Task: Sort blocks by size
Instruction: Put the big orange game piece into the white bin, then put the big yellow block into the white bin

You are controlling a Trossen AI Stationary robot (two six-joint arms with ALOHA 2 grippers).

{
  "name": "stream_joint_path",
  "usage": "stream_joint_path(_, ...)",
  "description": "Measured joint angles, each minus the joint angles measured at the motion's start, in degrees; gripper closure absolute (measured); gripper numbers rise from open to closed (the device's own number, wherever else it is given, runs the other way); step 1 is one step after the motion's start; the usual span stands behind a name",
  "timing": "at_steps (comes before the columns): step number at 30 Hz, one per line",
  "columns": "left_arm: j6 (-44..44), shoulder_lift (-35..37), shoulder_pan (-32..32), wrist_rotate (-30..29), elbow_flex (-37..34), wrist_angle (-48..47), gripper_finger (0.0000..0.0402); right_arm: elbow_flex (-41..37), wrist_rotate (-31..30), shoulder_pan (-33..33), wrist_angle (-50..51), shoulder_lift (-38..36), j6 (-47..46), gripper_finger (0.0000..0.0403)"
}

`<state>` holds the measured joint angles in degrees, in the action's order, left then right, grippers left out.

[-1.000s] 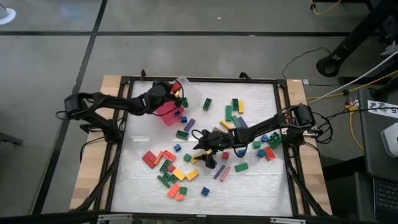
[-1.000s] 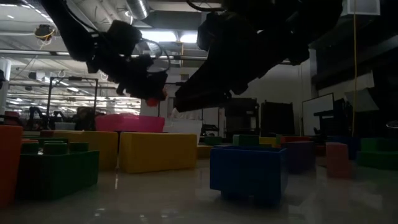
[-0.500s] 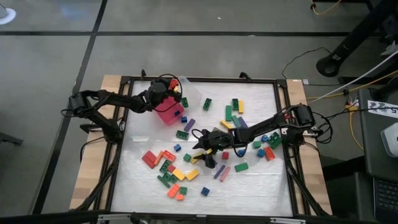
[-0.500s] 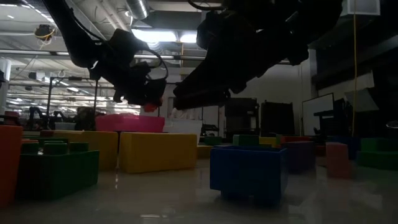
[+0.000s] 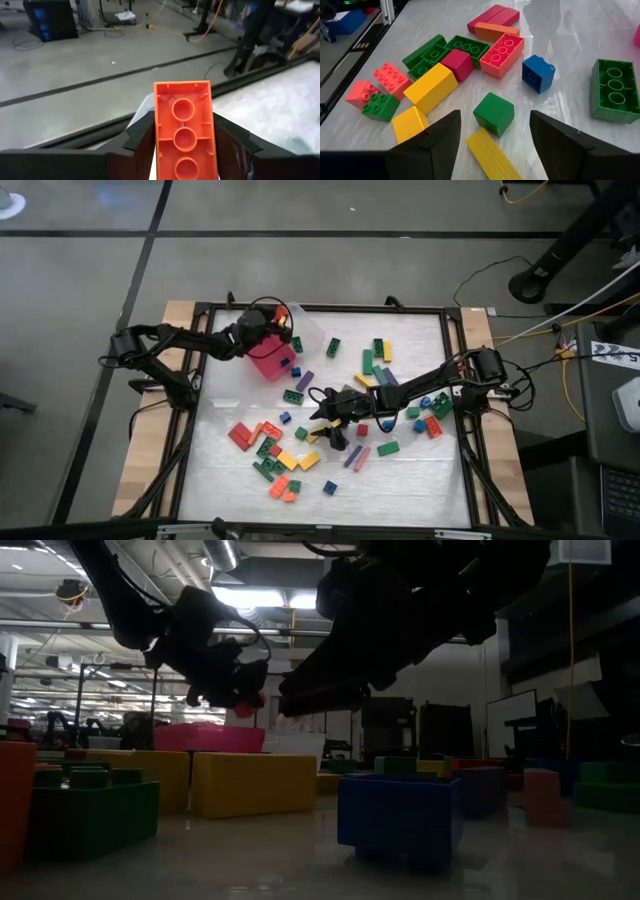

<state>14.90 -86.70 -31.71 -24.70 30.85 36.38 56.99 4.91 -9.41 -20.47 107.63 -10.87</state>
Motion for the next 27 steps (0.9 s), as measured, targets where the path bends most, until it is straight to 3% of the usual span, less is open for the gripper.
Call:
stream_joint_path(7,-1.7,0.0,-0.1,0.2,0.0,-1.5,0.0244,0.0,0.1,0.6,2.8,-1.0,-1.1,0.0166)
stream_joint_path(14,1.6,0.0,-0.3,0.8,0.0,-2.8,0.0195,0.0,-0.8,3.6,20.6,-9.7,-1.2,0.0166)
stream_joint_path(21,1.6,0.1,-0.3,1.3,0.0,-2.4,0.0171,0.1,-14.7,6.8,38.1,-13.7,-5.9,0.0166)
stream_joint_path(27,-0.6,0.1,0.0,10.9,0.0,-2.0,0.0182,0.0,-16.4,11.5,44.8,-13.0,-7.3,0.0166)
